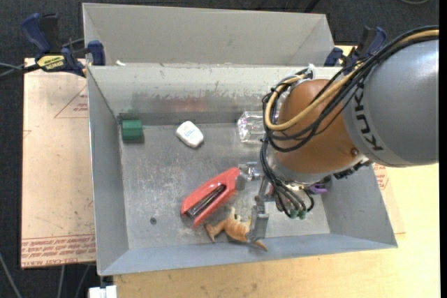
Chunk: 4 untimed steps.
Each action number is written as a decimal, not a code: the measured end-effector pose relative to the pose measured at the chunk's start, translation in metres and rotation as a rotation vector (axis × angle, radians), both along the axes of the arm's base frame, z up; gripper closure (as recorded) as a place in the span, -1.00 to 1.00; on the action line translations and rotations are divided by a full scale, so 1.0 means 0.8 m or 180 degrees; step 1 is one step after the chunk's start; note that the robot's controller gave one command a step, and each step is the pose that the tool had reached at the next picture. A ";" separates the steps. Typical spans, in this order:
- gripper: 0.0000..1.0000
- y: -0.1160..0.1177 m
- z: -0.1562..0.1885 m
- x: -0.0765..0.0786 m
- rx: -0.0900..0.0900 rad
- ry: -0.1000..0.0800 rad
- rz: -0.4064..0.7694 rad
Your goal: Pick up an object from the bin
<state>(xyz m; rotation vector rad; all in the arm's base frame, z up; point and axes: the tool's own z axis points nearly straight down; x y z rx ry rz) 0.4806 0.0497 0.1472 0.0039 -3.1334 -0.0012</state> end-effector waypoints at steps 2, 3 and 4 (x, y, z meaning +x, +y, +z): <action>-1.00 0.026 -0.040 0.058 0.0003 -0.0040 0.0191; -1.00 0.059 -0.075 0.060 0.0005 -0.0033 0.0522; 1.00 0.038 -0.081 0.016 0.0007 -0.0097 0.1633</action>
Offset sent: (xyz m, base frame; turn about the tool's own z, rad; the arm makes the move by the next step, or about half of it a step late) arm 0.0798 0.0397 -0.0689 -0.1157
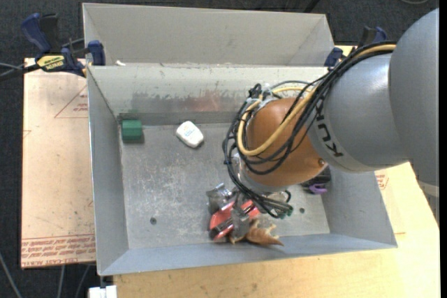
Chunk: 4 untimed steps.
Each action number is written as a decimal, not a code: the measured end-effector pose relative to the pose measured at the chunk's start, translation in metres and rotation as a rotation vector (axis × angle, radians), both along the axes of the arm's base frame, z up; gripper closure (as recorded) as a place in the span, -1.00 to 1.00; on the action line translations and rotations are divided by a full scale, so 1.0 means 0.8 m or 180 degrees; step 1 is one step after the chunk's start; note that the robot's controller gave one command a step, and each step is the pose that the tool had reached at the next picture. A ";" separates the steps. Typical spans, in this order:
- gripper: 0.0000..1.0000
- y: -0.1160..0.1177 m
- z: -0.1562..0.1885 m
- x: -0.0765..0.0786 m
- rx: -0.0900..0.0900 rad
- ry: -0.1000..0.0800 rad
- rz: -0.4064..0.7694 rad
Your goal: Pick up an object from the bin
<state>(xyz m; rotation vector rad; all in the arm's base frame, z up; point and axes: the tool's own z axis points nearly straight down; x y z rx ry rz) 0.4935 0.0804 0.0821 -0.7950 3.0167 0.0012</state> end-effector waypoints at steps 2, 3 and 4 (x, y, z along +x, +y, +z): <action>1.00 -0.004 0.061 -0.004 -0.0002 0.0039 -0.0013; 1.00 0.002 0.134 -0.010 0.0008 -0.0014 -0.0086; 1.00 -0.016 0.068 0.000 0.0009 -0.0001 -0.0097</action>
Offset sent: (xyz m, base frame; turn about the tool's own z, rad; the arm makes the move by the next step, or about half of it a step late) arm 0.0003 -0.0050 0.0787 0.0044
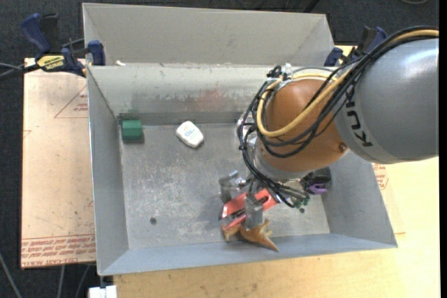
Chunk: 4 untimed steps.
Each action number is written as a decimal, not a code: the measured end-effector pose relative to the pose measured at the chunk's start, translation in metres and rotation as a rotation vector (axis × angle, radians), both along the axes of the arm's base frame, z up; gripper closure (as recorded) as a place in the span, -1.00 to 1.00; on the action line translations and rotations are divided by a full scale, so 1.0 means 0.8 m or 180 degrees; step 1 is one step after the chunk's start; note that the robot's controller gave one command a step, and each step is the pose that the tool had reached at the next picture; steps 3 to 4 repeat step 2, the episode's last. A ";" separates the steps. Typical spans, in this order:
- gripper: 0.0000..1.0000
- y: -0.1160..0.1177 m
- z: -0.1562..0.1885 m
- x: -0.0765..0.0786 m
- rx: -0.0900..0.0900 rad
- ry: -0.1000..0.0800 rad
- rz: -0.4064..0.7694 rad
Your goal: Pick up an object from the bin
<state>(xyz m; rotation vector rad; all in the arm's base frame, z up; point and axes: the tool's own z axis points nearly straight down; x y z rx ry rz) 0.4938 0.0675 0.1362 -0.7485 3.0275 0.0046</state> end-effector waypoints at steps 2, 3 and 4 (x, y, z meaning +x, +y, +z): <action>1.00 0.001 0.089 0.004 0.0000 0.0022 -0.0049; 1.00 0.001 0.089 0.004 0.0000 0.0022 -0.0049; 1.00 0.001 0.089 0.004 0.0000 0.0022 -0.0049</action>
Offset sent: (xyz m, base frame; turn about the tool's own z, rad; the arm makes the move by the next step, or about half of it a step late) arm 0.0133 0.0039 0.1823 0.0177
